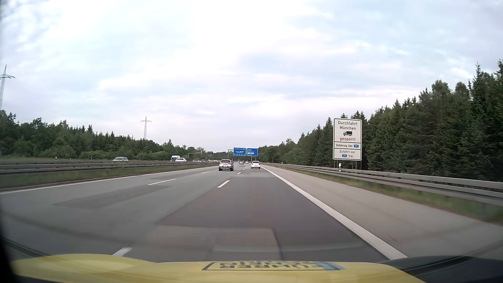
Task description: Follow the waypoints while adhering to traffic rules and regulations
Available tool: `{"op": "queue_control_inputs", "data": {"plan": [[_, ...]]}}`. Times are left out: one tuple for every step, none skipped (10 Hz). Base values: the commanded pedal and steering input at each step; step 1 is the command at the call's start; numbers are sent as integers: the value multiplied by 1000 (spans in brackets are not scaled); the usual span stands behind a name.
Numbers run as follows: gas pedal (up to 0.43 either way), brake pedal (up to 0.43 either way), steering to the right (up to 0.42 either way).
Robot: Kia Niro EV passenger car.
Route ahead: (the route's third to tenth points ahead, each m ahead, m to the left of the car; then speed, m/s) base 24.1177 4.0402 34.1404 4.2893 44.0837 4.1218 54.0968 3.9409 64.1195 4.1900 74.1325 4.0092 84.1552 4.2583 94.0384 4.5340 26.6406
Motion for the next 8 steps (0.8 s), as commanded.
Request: {"op": "queue_control_inputs", "data": {"plan": [[177,0,-1],[177,0,-1],[177,0,-1],[177,0,-1],[177,0,-1],[177,0,-1],[177,0,-1],[177,0,-1]]}}
